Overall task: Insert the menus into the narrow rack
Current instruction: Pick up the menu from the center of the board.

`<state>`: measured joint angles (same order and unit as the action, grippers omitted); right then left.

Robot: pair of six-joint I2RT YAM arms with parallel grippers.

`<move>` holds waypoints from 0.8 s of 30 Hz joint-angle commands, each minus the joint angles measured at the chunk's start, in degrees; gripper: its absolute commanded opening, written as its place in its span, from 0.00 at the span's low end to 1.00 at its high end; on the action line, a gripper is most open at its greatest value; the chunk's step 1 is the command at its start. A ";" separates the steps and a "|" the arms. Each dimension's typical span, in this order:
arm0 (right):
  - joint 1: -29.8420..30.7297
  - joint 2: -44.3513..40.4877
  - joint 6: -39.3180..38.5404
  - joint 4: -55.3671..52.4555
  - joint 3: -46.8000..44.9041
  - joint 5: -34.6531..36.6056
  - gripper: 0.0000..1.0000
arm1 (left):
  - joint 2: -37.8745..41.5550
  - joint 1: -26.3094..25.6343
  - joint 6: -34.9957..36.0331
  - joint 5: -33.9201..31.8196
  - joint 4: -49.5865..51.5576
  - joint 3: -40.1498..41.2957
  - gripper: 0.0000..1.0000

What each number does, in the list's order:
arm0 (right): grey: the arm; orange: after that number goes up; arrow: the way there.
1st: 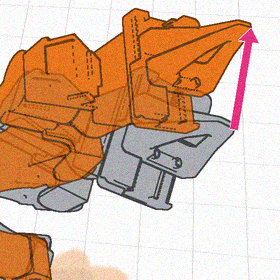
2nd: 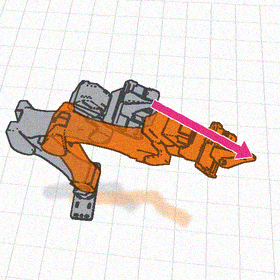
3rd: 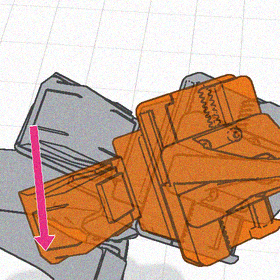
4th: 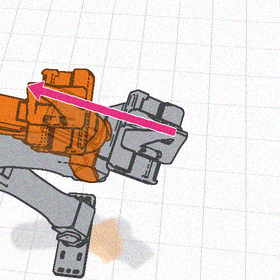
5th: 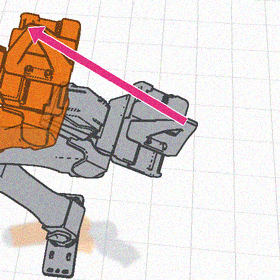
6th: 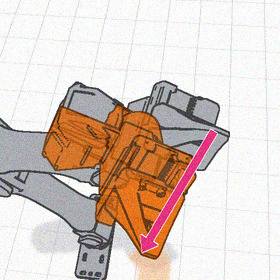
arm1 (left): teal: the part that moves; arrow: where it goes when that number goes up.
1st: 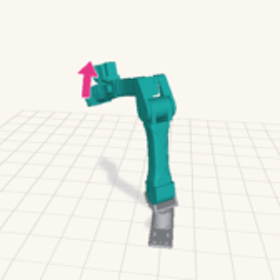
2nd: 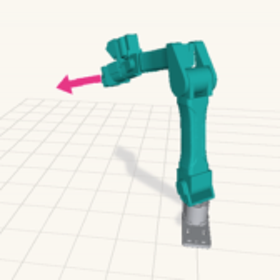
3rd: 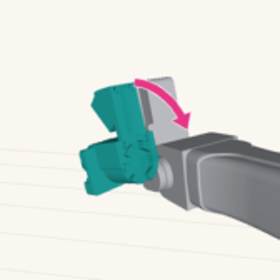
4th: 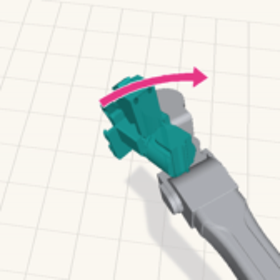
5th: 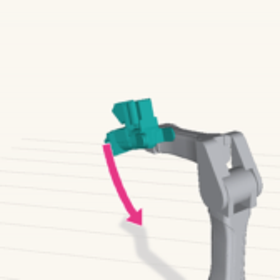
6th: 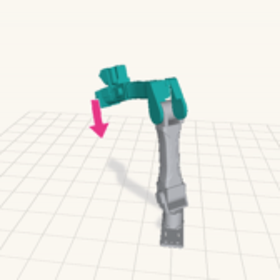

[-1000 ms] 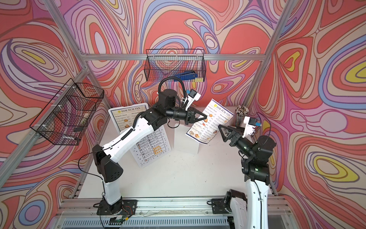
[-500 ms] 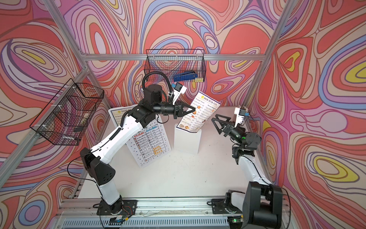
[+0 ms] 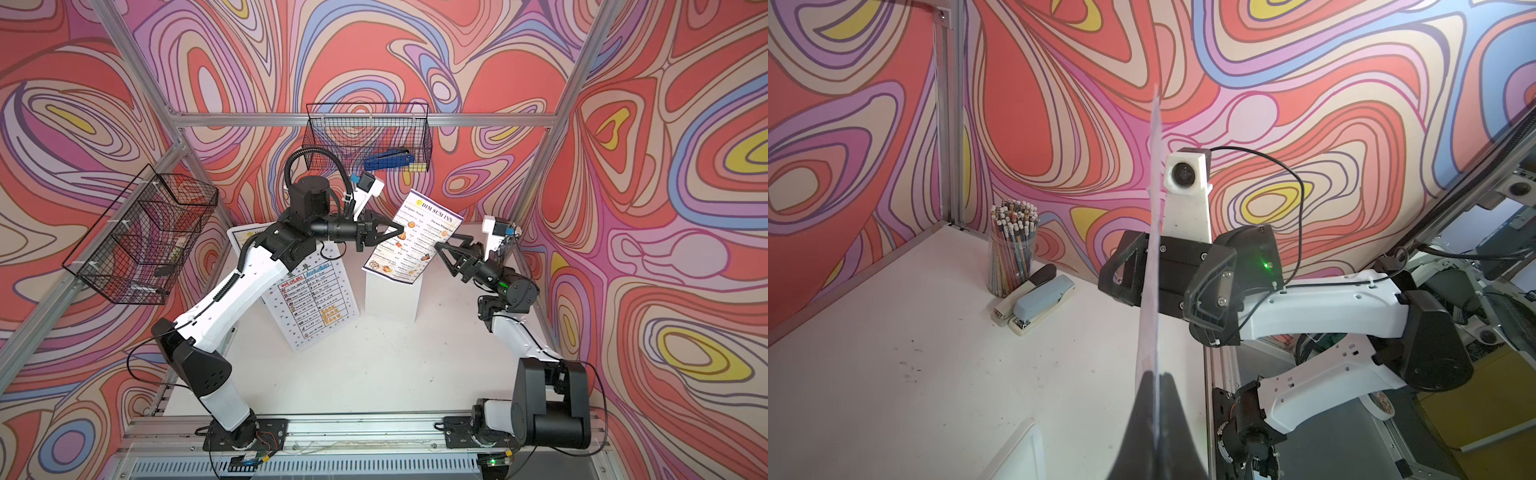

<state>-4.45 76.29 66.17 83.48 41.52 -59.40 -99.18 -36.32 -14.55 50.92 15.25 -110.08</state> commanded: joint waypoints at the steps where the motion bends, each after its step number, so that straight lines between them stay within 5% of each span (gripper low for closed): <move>1: 0.79 0.10 0.45 1.44 1.13 0.03 0.62 | 1.65 0.28 1.60 0.20 0.31 0.59 0.00; 8: 0.99 -4.60 -12.08 -18.81 2.36 3.35 0.01 | 1.92 0.54 4.48 -1.76 1.28 1.23 0.00; 15: 4.40 -8.49 -33.50 -40.55 5.04 9.46 0.00 | 0.47 3.52 7.76 2.00 -6.63 5.61 0.00; 24: 8.96 0.55 -36.38 -37.66 6.18 11.46 0.00 | -7.57 7.29 13.45 4.60 -2.98 -3.31 0.00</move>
<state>3.05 75.31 32.62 47.35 46.65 -49.28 -104.33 -29.67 -5.52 52.49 11.73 -109.78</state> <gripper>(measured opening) 0.041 0.047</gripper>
